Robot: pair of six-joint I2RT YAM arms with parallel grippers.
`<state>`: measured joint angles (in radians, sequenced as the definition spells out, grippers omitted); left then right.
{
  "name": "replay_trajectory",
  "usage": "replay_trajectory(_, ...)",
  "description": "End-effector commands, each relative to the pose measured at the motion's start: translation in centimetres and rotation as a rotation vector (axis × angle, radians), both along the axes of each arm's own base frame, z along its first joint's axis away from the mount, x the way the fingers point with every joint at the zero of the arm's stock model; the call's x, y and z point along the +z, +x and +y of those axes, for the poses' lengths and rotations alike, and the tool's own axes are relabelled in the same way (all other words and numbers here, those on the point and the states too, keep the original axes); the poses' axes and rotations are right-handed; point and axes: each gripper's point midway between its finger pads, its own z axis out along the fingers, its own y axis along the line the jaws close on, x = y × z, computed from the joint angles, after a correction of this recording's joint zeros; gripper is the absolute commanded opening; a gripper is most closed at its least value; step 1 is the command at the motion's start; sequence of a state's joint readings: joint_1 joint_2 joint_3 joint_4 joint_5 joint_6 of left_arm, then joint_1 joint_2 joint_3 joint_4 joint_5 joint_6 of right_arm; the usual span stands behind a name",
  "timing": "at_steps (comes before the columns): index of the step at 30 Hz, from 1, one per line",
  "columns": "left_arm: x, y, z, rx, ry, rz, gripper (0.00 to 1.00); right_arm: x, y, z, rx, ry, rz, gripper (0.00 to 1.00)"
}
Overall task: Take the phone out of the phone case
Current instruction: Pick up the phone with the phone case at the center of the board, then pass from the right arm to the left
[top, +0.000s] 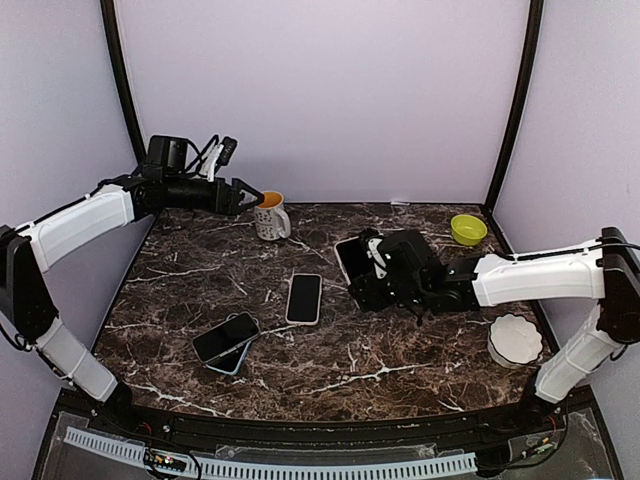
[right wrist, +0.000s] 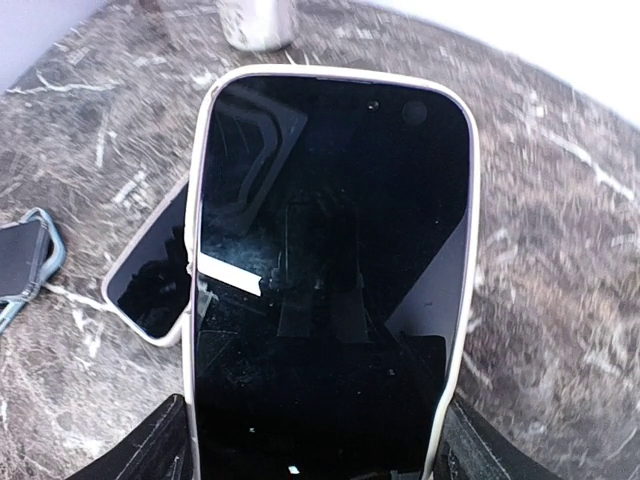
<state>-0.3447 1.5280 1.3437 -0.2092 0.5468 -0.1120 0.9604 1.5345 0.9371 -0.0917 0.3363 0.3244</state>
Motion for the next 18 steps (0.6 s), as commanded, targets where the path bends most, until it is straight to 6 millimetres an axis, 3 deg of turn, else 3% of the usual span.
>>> replay_trajectory(1, 0.7, -2.7, -2.7, -0.175, -0.082, -0.008, 0.88, 5.7, 0.9, 1.3, 0.043, 0.096, -0.187, 0.0)
replay_trajectory(9, 0.3, -5.6, -5.6, -0.33, -0.175, 0.047, 0.83, 9.0, 0.5, 1.2, 0.09, 0.095, -0.342, 0.0)
replay_trajectory(14, -0.2, -8.8, -9.1, -0.459, -0.207, 0.09, 0.81, 10.0, -0.9, 2.5, 0.207, 0.046, -0.449, 0.0)
replay_trajectory(18, -0.8, -10.2, -10.5, -0.506, -0.21, 0.119, 0.81, 10.9, -2.8, 3.5, 0.314, 0.005, -0.573, 0.0)
